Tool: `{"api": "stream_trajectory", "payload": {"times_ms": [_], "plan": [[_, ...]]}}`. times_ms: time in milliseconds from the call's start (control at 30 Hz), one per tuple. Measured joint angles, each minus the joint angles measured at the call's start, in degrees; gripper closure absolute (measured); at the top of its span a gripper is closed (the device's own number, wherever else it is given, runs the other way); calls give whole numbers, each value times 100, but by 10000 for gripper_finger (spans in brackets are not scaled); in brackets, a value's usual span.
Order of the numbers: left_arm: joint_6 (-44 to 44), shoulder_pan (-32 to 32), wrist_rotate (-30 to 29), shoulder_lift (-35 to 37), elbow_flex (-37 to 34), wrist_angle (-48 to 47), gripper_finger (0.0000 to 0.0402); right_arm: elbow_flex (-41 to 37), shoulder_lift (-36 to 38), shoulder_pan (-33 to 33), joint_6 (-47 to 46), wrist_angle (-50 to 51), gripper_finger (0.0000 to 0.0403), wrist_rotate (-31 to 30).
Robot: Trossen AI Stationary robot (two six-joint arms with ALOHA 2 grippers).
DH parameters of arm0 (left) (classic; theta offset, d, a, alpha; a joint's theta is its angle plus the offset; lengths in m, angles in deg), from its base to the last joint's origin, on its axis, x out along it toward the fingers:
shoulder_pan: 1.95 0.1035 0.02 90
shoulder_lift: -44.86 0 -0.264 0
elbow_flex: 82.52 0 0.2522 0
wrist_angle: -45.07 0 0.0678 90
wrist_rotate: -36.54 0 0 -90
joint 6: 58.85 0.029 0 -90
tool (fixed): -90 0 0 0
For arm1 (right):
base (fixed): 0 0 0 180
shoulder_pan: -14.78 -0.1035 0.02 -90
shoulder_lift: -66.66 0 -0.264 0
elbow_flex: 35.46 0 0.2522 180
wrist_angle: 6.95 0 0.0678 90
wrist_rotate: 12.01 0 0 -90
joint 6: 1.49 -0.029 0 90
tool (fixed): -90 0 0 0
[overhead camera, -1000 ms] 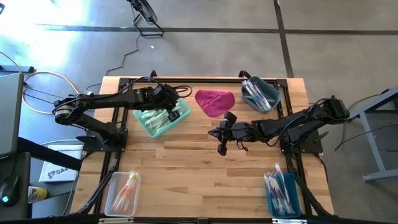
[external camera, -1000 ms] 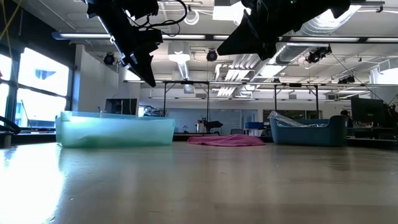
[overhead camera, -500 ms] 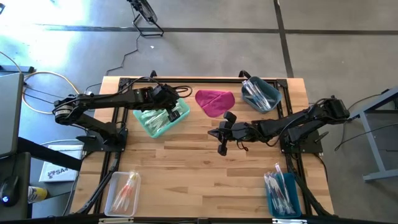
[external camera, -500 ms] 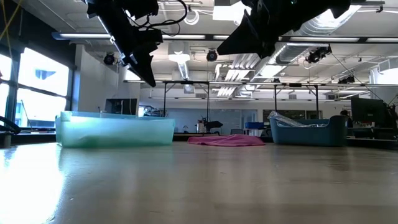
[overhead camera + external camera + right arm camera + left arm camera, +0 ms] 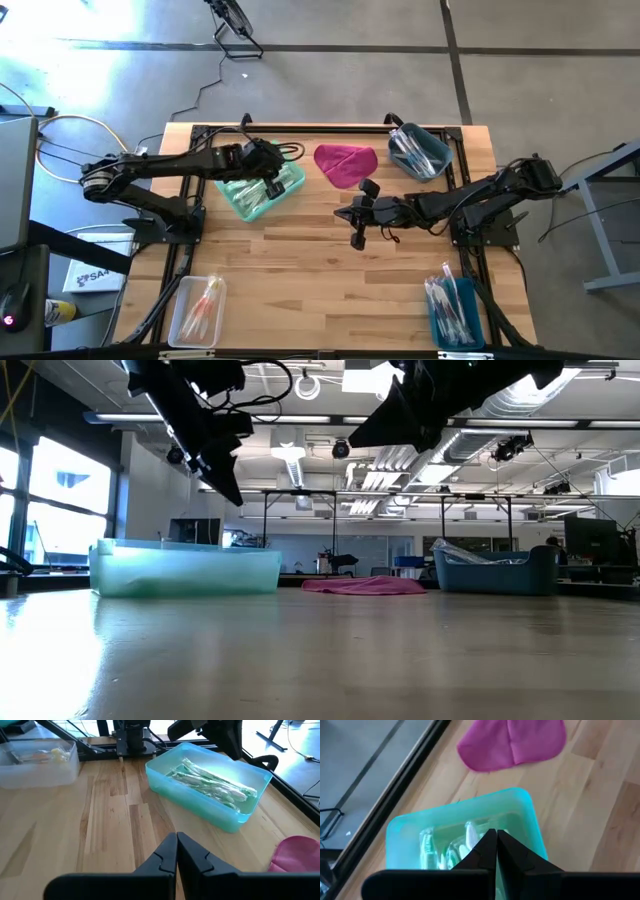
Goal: Pick & Place Toothbrushes
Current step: Return to Home Position
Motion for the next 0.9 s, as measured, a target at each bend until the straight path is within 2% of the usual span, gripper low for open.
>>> {"api": "stream_trajectory", "payload": {"times_ms": [200,433,733,900], "plan": [[-22,0,-80,813,-597,444,394,0,77,0,20,77,401,2],[-17,0,-400,2326,-1215,700,394,-1,417,0,36,432,401,3],[131,-2,-440,4398,-2789,1975,394,2,634,83,485,343,401,-13],[152,-2,-358,5012,-3031,2053,394,-4,680,203,507,332,401,-3]]}}
